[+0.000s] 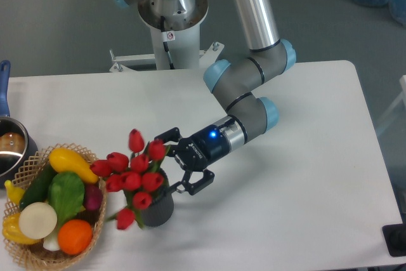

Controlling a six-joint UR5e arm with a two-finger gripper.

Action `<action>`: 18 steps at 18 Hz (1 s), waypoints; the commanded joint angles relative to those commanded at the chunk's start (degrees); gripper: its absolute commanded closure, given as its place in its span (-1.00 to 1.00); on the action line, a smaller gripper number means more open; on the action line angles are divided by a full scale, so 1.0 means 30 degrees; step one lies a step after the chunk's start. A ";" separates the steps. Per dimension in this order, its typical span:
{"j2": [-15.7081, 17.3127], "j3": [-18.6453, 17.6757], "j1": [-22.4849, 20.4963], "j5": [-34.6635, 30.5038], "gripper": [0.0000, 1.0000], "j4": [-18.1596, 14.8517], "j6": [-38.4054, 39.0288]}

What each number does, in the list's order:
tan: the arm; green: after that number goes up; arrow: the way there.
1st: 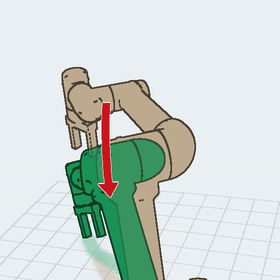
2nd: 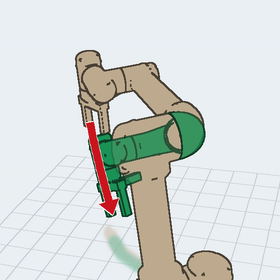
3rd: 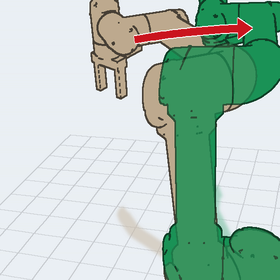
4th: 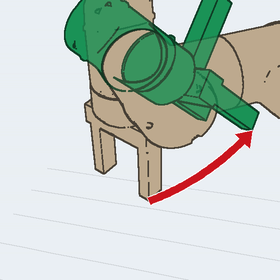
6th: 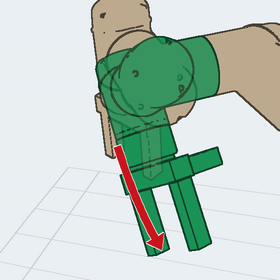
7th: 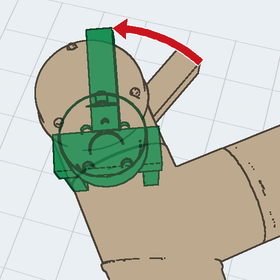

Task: Insert the flowers into the vase

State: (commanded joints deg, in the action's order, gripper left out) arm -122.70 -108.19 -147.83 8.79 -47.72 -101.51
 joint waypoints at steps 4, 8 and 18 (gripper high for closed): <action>0.0410 -0.0205 -0.0029 -0.0029 -0.98 0.0000 0.0116; 0.0994 -0.0469 -0.0379 -0.0639 -0.99 -0.0030 0.0205; 0.3484 -0.0411 -0.4185 -0.2842 -1.00 -0.0029 0.1729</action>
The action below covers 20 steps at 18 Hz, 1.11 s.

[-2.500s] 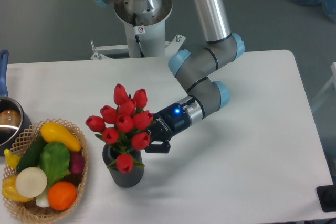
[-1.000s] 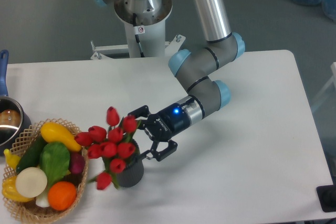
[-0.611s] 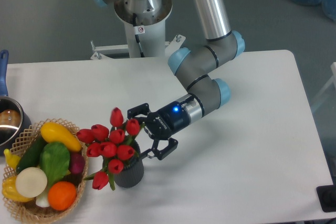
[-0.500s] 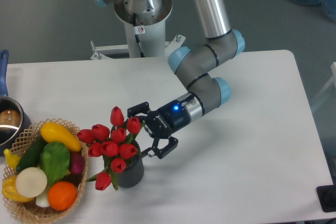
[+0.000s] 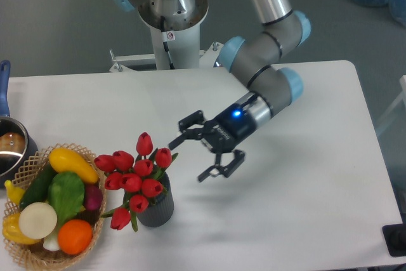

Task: Insert the flowers into the vase

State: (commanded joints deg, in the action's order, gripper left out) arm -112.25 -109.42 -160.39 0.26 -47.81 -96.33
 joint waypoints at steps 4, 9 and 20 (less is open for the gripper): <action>0.1260 0.0555 -0.1816 -0.1167 -1.00 0.0000 0.0059; 0.2491 0.2136 -0.3779 -0.5644 -1.00 0.0000 0.1898; 0.4278 0.4043 -0.7501 -1.5459 -1.00 -0.0059 0.4190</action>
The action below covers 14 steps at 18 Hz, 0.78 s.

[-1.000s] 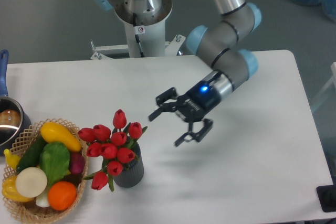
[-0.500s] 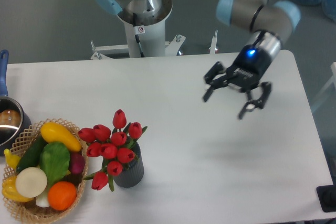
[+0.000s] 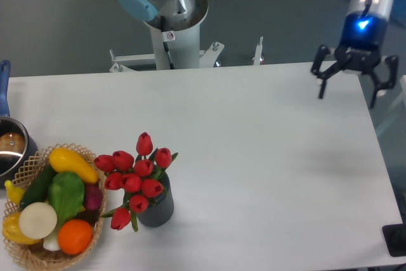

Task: Insert the flowers into the vase

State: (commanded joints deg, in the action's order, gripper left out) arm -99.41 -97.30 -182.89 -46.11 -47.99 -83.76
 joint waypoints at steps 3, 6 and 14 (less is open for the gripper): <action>0.0966 0.0001 -0.0646 -0.3368 -1.00 0.0000 -0.0147; 0.2079 -0.0058 -0.1115 -0.5570 -1.00 -0.0291 -0.0147; 0.3780 -0.0117 -0.4540 -0.8623 -1.00 -0.4535 -0.6816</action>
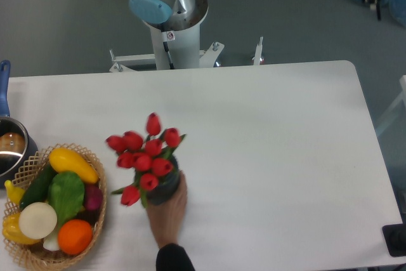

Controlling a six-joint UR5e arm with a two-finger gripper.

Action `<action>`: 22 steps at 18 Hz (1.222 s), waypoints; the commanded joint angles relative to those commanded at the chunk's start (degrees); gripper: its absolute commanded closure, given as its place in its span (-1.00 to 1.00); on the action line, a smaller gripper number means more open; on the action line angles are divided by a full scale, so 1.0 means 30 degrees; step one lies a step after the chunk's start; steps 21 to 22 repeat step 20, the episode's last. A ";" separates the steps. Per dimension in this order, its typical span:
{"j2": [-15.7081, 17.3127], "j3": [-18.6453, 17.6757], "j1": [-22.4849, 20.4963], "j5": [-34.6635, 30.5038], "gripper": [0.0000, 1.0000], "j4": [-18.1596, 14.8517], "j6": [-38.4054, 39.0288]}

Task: Insert the flowers into the vase

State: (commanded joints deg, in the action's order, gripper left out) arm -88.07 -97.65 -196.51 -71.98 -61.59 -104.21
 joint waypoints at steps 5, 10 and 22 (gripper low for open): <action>0.0118 0.0059 -0.0853 -0.0029 -1.00 -0.0913 -0.2441; 0.0148 0.0030 -0.0970 0.0117 -1.00 -0.0972 -0.2442; 0.0148 -0.0029 -0.0882 0.0147 -1.00 -0.0943 -0.2413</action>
